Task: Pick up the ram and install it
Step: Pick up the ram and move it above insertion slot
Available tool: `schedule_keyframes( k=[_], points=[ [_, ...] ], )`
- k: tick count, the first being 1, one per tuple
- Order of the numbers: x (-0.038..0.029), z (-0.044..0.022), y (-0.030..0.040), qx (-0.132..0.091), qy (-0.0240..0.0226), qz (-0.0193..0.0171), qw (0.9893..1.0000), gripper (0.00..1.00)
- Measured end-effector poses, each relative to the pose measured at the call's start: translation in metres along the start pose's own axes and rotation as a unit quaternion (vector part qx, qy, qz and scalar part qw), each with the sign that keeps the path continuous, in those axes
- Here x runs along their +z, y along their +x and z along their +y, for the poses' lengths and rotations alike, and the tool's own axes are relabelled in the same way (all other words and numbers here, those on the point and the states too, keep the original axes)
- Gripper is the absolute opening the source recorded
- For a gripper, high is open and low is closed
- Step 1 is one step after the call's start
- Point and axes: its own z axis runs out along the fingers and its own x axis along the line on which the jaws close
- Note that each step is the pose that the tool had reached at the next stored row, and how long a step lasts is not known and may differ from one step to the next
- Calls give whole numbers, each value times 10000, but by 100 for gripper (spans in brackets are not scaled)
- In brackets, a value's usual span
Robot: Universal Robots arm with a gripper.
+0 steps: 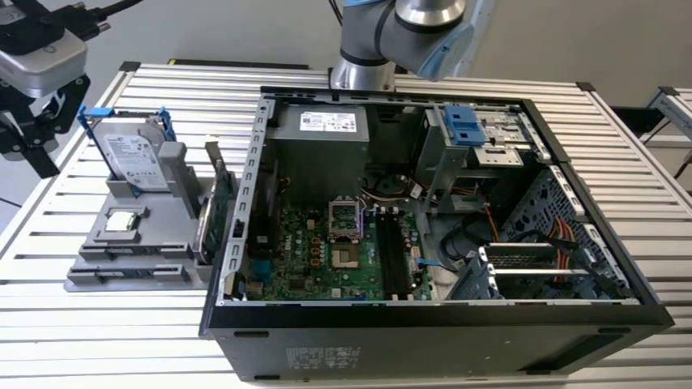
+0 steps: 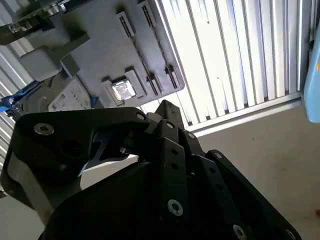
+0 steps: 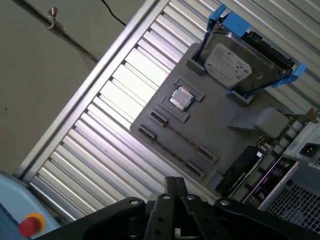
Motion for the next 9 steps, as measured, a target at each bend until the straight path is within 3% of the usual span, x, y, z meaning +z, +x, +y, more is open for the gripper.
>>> schedule_keyframes(
  k=[4, 9],
  points=[
    [0, 1, -1, -86, 11, -4, 10000, 0],
    [0, 3, -3, -196, 55, -47, 9998, 0]
  ],
)
